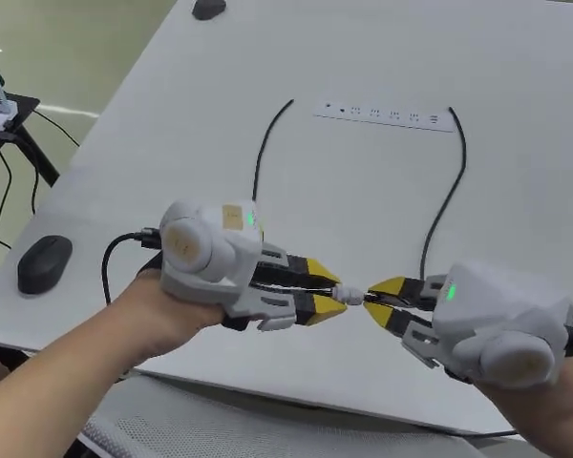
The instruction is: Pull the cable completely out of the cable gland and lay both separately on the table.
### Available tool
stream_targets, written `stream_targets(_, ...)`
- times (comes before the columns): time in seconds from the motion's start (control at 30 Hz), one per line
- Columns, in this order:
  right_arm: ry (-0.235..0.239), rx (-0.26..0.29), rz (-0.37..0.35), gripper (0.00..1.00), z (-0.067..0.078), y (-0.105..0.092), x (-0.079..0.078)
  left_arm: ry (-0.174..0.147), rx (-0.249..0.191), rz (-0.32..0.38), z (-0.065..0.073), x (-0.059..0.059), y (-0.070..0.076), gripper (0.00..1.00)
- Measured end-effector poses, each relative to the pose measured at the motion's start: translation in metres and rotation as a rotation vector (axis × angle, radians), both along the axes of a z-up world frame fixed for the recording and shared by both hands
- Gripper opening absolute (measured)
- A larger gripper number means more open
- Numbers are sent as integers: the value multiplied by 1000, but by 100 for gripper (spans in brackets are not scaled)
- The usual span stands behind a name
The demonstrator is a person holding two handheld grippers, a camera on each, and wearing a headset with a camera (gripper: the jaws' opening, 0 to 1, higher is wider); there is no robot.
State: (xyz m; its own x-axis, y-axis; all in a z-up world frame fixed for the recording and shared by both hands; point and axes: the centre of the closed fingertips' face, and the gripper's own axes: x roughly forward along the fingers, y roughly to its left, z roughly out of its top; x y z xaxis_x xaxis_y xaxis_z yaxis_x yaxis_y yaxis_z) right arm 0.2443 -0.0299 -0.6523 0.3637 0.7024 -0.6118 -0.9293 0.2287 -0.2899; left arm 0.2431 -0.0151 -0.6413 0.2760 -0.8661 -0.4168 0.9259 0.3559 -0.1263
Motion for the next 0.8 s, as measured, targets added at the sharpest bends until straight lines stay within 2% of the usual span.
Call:
stream_targets(0.03,-2,1,-1,2,0,0,0,2,0,-1,0,0,0,15)
stream_targets(0.1,25,10,-20,2,0,1,0,17,-1,2,-1,1,0,15)
stream_targets(0.27,8,-2,-33,1,-1,-1,1,14,-4,0,-1,1,-4,15)
stream_targets(0.43,37,18,-67,1,-1,-5,1,9,-9,8,0,-1,-8,15)
stream_targets(0.8,63,22,-108,1,-5,-10,1,6,-3,19,1,-5,-10,15)
